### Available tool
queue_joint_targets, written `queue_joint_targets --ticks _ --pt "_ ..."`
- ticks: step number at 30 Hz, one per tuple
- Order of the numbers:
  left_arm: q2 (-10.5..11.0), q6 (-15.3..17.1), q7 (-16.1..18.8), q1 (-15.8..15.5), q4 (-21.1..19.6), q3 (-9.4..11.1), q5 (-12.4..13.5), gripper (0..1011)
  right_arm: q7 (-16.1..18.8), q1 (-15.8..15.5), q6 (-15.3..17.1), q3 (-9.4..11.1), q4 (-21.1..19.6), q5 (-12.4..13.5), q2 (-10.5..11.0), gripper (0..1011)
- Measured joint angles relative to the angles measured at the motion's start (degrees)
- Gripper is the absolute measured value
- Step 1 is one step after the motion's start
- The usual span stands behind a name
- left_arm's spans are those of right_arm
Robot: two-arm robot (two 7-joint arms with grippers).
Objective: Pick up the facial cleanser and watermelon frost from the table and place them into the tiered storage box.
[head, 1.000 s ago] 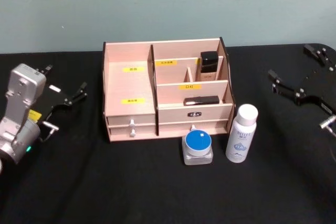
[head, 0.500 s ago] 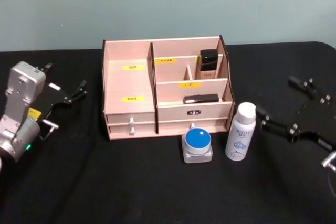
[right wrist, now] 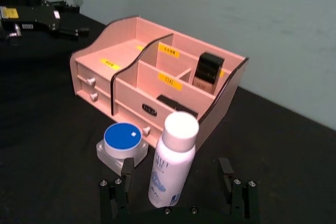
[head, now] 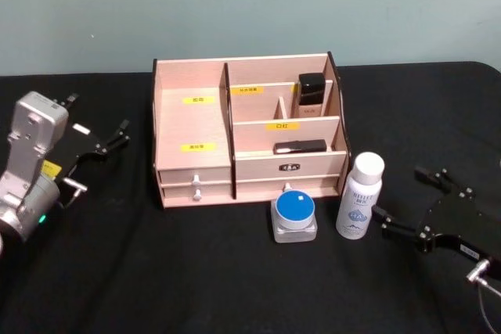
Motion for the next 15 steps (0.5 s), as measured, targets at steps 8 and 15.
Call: queue_joint_targets --ticks 8,15 --pt "0.0 0.0 0.0 0.0 0.0 0.0 0.0 1010 2.4 2.9 0.6 -2.2 4.8 -0.7 -2.7 1002" --pt "0.0 0.0 0.0 0.0 0.0 0.0 0.0 1010 4.2 5.9 -0.6 -3.7 8.4 -2.4 -5.5 1002"
